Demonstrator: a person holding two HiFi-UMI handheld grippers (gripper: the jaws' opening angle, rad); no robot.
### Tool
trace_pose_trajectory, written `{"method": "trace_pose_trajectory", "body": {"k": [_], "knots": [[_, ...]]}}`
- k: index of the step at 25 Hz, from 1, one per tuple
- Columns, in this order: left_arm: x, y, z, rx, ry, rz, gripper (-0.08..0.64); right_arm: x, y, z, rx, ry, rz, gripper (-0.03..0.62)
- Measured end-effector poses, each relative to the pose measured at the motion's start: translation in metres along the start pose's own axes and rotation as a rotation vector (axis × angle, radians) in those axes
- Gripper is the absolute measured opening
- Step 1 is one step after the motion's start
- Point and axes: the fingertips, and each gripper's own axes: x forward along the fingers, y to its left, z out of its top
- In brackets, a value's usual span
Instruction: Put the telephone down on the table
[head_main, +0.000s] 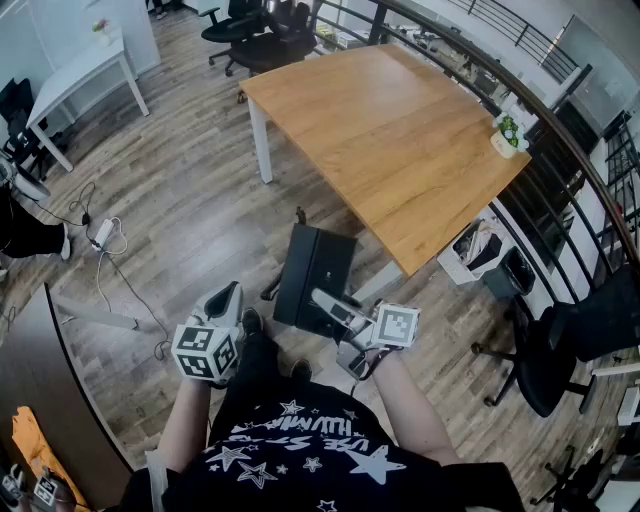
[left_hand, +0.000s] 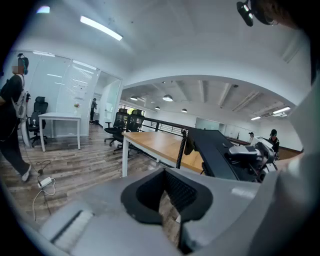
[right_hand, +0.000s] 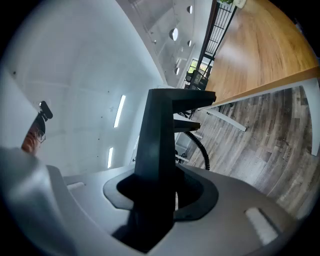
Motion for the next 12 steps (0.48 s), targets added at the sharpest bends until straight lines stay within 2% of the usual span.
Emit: {"method": "trace_pose_trajectory", "body": {"k": [12], "knots": [[-0.001,-0.012,0.001,0.015,0.005,-0.018,0.002,0.005,0.001,-0.005,0.013,0.010,0.023,0.163]]}}
